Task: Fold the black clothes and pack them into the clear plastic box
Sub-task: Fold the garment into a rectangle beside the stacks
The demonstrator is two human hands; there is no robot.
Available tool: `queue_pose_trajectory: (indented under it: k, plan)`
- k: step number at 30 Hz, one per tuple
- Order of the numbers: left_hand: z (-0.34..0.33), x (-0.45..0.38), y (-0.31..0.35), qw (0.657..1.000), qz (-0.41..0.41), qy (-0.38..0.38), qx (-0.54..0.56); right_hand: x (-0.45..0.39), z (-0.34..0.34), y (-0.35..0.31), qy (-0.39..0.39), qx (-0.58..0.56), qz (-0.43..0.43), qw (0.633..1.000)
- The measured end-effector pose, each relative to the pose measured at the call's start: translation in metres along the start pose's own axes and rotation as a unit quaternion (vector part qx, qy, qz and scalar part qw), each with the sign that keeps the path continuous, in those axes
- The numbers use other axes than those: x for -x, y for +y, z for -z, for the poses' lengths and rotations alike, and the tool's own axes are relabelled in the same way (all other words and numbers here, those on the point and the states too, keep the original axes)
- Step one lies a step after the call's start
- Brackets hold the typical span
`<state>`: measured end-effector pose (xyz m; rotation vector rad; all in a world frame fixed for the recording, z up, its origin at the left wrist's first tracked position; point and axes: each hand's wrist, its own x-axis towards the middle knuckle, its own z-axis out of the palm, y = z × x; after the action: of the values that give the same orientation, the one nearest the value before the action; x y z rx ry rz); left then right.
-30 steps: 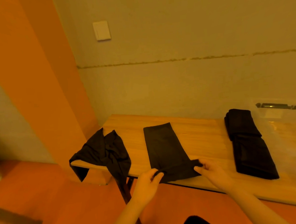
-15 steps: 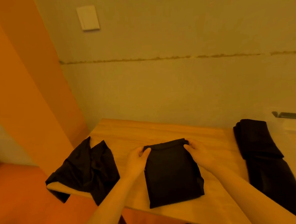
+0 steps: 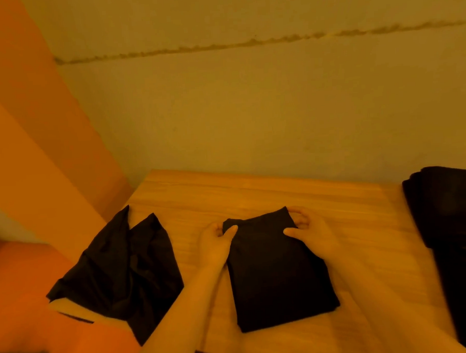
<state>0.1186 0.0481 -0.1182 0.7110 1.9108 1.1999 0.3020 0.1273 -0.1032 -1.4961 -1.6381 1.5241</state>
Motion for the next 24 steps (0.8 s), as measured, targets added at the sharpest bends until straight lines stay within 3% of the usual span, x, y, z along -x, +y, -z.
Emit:
queue_pose_trajectory:
  k: [3, 5, 7, 9, 11, 13, 15, 18, 22, 24]
  plan:
    - [-0.002, 0.008, 0.003, 0.996, -0.039, 0.074, -0.038, 0.004, -0.004, -0.002, 0.071, 0.046, 0.033, 0.996]
    - [0.0, 0.021, 0.006, 0.974, -0.123, 0.139, -0.129, 0.011, -0.002, -0.006, 0.097, 0.153, 0.076, 0.98]
    - [-0.003, 0.045, 0.003, 0.941, -0.238, 0.1, -0.218, 0.029, 0.001, -0.004, 0.107, 0.23, 0.146, 0.956]
    - [-0.012, 0.076, -0.012, 0.887, -0.323, 0.046, -0.329, 0.054, -0.001, 0.009, 0.071, 0.277, 0.197, 0.938]
    - [-0.023, 0.102, -0.028, 0.852, -0.295, -0.028, -0.431, 0.077, -0.006, 0.033, 0.023, 0.358, 0.193, 0.913]
    - [-0.03, 0.111, -0.041, 0.833, -0.238, -0.021, -0.498, 0.09, -0.007, 0.051, 0.007, 0.473, 0.132, 0.871]
    - [-0.032, 0.109, -0.048, 0.822, -0.203, -0.014, -0.532, 0.096, -0.008, 0.058, 0.028, 0.499, 0.07, 0.863]
    - [-0.031, 0.118, -0.046, 0.842, -0.152, 0.022, -0.517, 0.109, -0.011, 0.055, 0.057, 0.488, 0.038, 0.87]
    - [-0.021, 0.135, -0.046, 0.885, -0.083, 0.015, -0.458, 0.122, -0.009, 0.056, 0.105, 0.455, 0.012, 0.884]
    - [-0.017, 0.141, -0.051, 0.872, -0.09, 0.038, -0.479, 0.123, -0.007, 0.057, 0.112, 0.451, 0.018, 0.886]
